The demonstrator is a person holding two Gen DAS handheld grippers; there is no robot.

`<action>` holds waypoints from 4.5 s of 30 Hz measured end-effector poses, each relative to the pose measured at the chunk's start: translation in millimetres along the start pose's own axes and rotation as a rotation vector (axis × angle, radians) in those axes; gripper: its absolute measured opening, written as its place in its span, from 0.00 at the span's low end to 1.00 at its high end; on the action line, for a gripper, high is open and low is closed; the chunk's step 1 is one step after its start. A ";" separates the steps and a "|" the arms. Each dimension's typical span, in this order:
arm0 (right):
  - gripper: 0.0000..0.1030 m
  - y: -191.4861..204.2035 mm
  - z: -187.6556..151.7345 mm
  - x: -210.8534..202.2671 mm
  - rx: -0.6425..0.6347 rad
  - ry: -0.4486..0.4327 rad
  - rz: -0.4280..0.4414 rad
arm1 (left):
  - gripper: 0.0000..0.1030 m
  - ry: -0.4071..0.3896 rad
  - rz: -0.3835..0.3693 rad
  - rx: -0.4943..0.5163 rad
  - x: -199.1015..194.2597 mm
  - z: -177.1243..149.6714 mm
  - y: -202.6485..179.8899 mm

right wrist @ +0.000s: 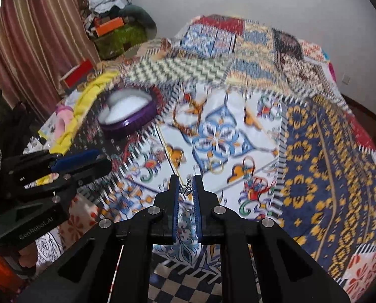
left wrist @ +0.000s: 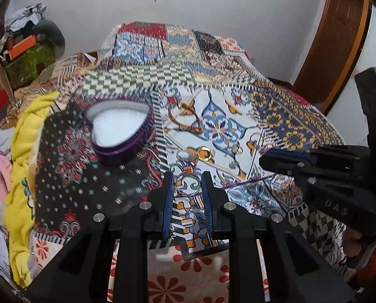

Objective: Organize jewelry
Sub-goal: 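Grasp a silver ring with the left tool while the right tool grasps a small silver earring, then carry both pieces over the purple heart tin and open both tools to drop them, then move both open tools back to the jewelry on the quilt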

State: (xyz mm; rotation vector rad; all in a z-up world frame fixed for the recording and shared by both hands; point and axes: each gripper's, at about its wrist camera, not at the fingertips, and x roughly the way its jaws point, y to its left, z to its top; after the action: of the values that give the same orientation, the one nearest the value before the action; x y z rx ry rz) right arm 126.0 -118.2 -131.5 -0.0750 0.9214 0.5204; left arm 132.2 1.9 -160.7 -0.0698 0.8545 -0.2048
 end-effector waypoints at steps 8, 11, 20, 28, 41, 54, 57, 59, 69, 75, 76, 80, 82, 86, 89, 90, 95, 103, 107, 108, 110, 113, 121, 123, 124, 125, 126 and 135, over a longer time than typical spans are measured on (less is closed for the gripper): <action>0.09 13.8 28.7 -22.0 -0.030 -0.112 -0.020 | 0.20 -0.080 0.042 0.009 -23.8 14.8 8.0; 0.09 20.4 38.2 -26.6 -0.042 -0.147 -0.017 | 0.20 -0.110 0.062 0.012 -31.3 21.0 13.3; 0.09 39.3 64.7 -33.4 -0.076 -0.220 0.020 | 0.20 -0.209 0.106 -0.030 -50.0 41.2 35.8; 0.09 54.0 86.4 -30.8 -0.080 -0.265 0.056 | 0.20 -0.253 0.125 -0.071 -50.8 56.2 56.6; 0.09 68.1 106.4 14.6 -0.091 -0.210 0.105 | 0.20 -0.178 0.117 -0.091 -5.5 55.0 71.6; 0.09 57.2 100.4 77.7 -0.034 -0.053 0.139 | 0.20 -0.080 0.107 -0.135 41.0 47.3 96.4; 0.09 54.4 101.0 87.0 -0.017 -0.029 0.156 | 0.20 -0.068 0.102 -0.141 47.5 46.1 100.4; 0.09 54.3 101.0 91.7 -0.018 -0.019 0.160 | 0.20 -0.066 0.106 -0.143 49.8 45.5 102.1; 0.09 58.6 100.9 103.4 -0.036 0.025 0.183 | 0.20 -0.076 0.093 -0.144 47.6 47.1 103.7; 0.36 50.9 103.8 95.4 0.008 0.024 0.229 | 0.20 -0.086 0.100 -0.146 39.2 48.2 102.6; 0.39 51.5 103.6 92.4 0.008 0.014 0.225 | 0.20 -0.089 0.103 -0.146 36.8 48.6 102.4; 0.39 53.2 106.3 70.5 -0.011 -0.041 0.181 | 0.20 -0.109 0.119 -0.148 22.4 50.2 101.1; 0.39 52.3 107.5 57.4 -0.017 -0.070 0.161 | 0.22 -0.120 0.128 -0.151 14.1 51.1 100.3; 0.39 49.1 108.4 26.0 -0.037 -0.135 0.106 | 0.33 -0.153 0.142 -0.152 -5.1 53.3 96.0; 0.39 47.0 105.5 3.7 -0.056 -0.179 0.056 | 0.37 -0.181 0.149 -0.144 -21.3 55.1 89.1; 0.39 45.6 103.6 -4.5 -0.061 -0.192 0.042 | 0.39 -0.192 0.149 -0.140 -28.3 55.6 85.5; 0.39 34.4 93.1 -31.8 -0.063 -0.223 -0.010 | 0.42 -0.226 0.146 -0.117 -52.2 56.3 69.3; 0.39 14.1 70.0 -60.1 -0.053 -0.238 -0.096 | 0.48 -0.254 0.131 -0.071 -73.8 55.9 41.1; 0.39 -1.0 56.9 -66.6 -0.043 -0.222 -0.142 | 0.48 -0.240 0.119 -0.059 -73.1 54.3 31.1; 0.39 -5.5 53.2 -66.8 -0.041 -0.214 -0.157 | 0.49 -0.230 0.114 -0.054 -71.1 53.7 28.0; 0.39 -13.8 46.0 -67.3 -0.034 -0.197 -0.181 | 0.51 -0.210 0.093 -0.052 -66.7 51.9 23.8; 0.40 -28.1 34.9 -66.3 -0.018 -0.162 -0.220 | 0.51 -0.170 0.072 -0.040 -55.3 48.0 17.3; 0.40 -64.4 5.9 -53.5 0.054 -0.066 -0.253 | 0.51 -0.068 0.042 0.005 -21.6 34.6 -3.1; 0.40 -69.6 0.9 -49.4 0.071 -0.047 -0.245 | 0.51 -0.044 0.038 0.015 -13.4 30.5 -7.6; 0.40 -71.1 -1.0 -47.2 0.077 -0.040 -0.241 | 0.51 -0.033 0.036 0.018 -9.3 28.7 -8.7; 0.40 -72.3 -2.6 -45.3 0.082 -0.033 -0.236 | 0.51 -0.017 0.032 0.020 -3.3 26.3 -10.3; 0.40 -73.2 -3.8 -43.1 0.086 -0.025 -0.229 | 0.51 -0.004 0.028 0.021 1.4 24.9 -11.1; 0.40 -68.5 0.7 -11.3 0.027 0.035 -0.179 | 0.49 0.091 0.002 0.029 45.2 16.8 -15.2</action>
State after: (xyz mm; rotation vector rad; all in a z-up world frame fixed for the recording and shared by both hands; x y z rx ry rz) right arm 152.4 -182.4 -133.0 -0.1410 0.9457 0.3410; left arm 171.4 -22.7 -181.0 -0.0330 0.9420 -0.2193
